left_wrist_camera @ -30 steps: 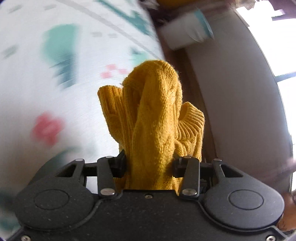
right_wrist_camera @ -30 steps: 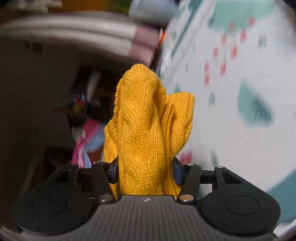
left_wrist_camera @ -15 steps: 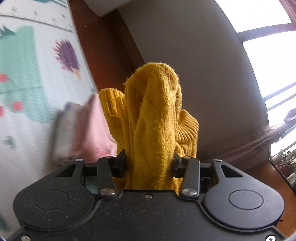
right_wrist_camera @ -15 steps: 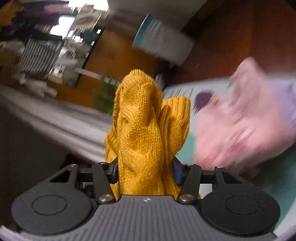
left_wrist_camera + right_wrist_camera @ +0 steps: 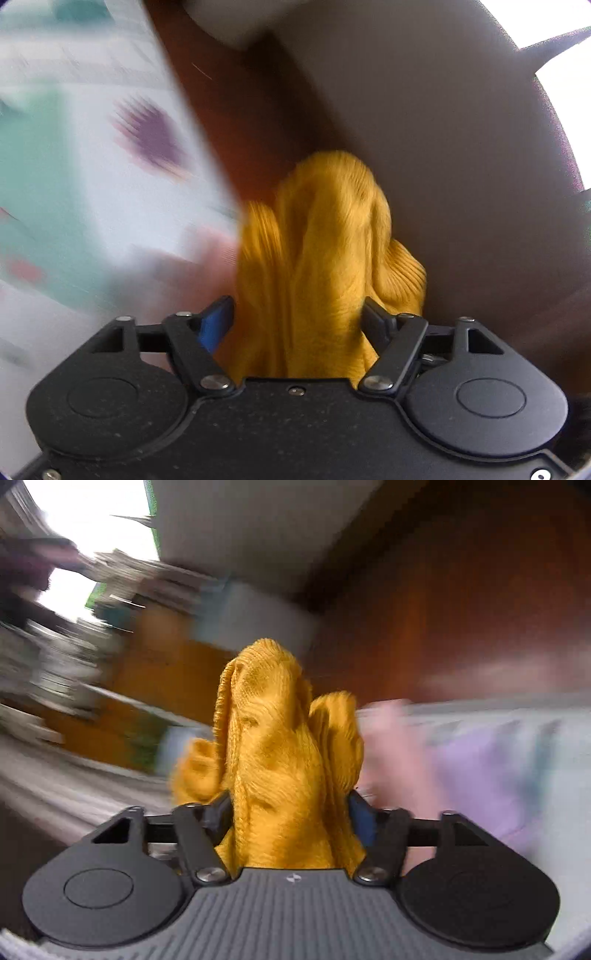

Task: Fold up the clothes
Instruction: 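Lift the folded sweater with both tools and carry it to the clothes stack, then lower the sweater onto the folded clothes stack and open both tools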

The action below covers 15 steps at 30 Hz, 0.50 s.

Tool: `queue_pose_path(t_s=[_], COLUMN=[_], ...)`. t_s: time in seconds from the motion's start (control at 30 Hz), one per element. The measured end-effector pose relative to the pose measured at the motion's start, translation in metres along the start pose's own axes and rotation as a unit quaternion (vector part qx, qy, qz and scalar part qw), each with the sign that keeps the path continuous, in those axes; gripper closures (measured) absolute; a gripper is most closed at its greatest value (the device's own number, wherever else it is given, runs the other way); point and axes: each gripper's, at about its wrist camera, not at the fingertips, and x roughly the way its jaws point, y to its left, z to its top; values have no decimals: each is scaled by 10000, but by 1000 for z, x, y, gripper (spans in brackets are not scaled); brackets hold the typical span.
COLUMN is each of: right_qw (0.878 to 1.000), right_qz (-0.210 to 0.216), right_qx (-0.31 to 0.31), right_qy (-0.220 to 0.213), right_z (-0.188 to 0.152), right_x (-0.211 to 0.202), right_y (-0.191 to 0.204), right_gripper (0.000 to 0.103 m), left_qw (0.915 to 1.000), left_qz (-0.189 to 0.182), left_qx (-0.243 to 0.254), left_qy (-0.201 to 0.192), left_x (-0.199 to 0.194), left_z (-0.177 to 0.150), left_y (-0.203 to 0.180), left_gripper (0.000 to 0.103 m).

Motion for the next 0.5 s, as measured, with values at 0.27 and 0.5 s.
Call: queue_pose_path(t_s=[0.27, 0.5], right_qw=[9717, 9264], right_qz=[-469, -487], right_qx=[-2054, -3658], right_qy=[-1067, -746], right_z=[-14, -22], right_x=[-37, 11], right_y=[25, 65], right_gripper=[36, 46], left_qw=[9694, 9268], left_qz=[981, 914], left_qx=[2130, 3517], left_qy=[-731, -944], left_x=[-28, 2], left_z=[-43, -65], left_y=[-20, -73], left_gripper=[31, 31])
